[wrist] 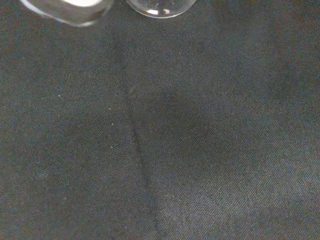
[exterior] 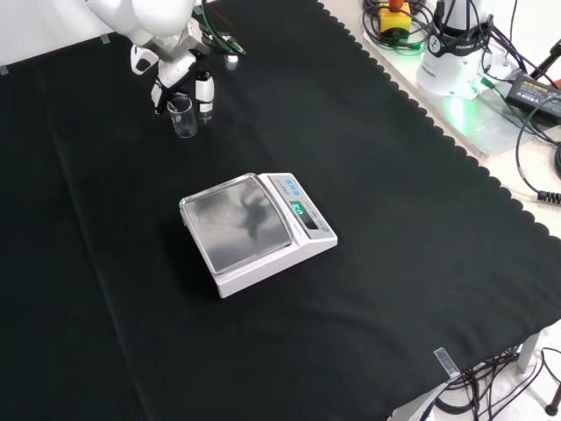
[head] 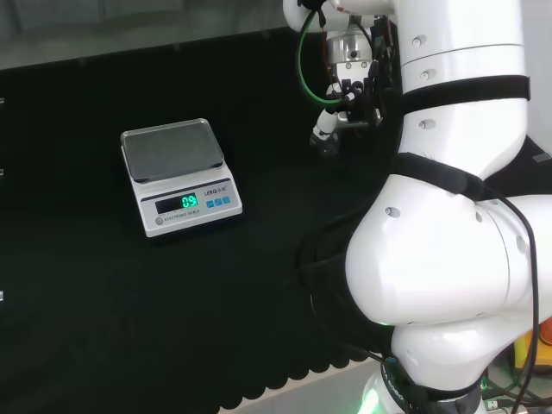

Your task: Pick up the beaker.

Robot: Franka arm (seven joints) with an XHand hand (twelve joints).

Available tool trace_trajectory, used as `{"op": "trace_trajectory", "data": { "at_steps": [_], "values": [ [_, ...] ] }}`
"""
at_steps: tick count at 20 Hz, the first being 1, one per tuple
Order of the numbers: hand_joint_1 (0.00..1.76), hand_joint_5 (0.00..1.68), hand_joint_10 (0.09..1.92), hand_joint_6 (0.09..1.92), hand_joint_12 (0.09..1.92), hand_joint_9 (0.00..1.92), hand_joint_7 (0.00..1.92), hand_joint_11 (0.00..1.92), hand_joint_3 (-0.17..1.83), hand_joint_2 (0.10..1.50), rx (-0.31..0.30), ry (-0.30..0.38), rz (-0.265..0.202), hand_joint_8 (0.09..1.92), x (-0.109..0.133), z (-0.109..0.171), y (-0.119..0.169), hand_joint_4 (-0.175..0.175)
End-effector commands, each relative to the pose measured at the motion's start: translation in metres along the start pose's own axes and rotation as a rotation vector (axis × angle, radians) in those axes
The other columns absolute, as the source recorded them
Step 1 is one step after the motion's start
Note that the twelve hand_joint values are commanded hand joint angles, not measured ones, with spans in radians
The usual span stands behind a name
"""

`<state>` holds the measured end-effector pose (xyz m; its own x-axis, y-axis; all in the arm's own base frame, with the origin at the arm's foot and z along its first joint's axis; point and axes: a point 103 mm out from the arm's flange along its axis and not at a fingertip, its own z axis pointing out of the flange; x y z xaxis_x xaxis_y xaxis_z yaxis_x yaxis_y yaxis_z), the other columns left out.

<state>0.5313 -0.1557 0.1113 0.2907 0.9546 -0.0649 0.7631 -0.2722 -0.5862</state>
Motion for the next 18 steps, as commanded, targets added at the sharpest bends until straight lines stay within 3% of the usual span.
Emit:
{"op": "trace_trajectory", "data": {
  "at_steps": [1, 5, 9, 18],
  "values": [
    [0.86, 0.47, 0.56, 0.30, 0.90, 0.87, 0.52, 1.10, 0.01, 0.86, -0.035, 0.006, 0.008, 0.83, 0.0001, -0.0007, -0.0004, -0.129],
    [0.90, 0.46, 0.44, 0.54, 0.78, 1.04, 0.64, 1.25, 0.04, 0.89, -0.064, 0.023, 0.012, 0.82, 0.0010, -0.0011, -0.0011, -0.130],
    [0.93, 0.59, 0.36, 0.70, 0.71, 1.17, 0.78, 1.37, 0.09, 0.89, -0.103, 0.044, 0.009, 0.81, 0.0012, -0.0030, -0.0027, -0.136],
    [1.00, 0.93, 0.14, 0.63, 0.57, 1.43, 1.01, 1.55, 0.42, 0.77, -0.148, 0.022, 0.027, 0.76, 0.0031, -0.0030, -0.0048, -0.163]
  ]
}}
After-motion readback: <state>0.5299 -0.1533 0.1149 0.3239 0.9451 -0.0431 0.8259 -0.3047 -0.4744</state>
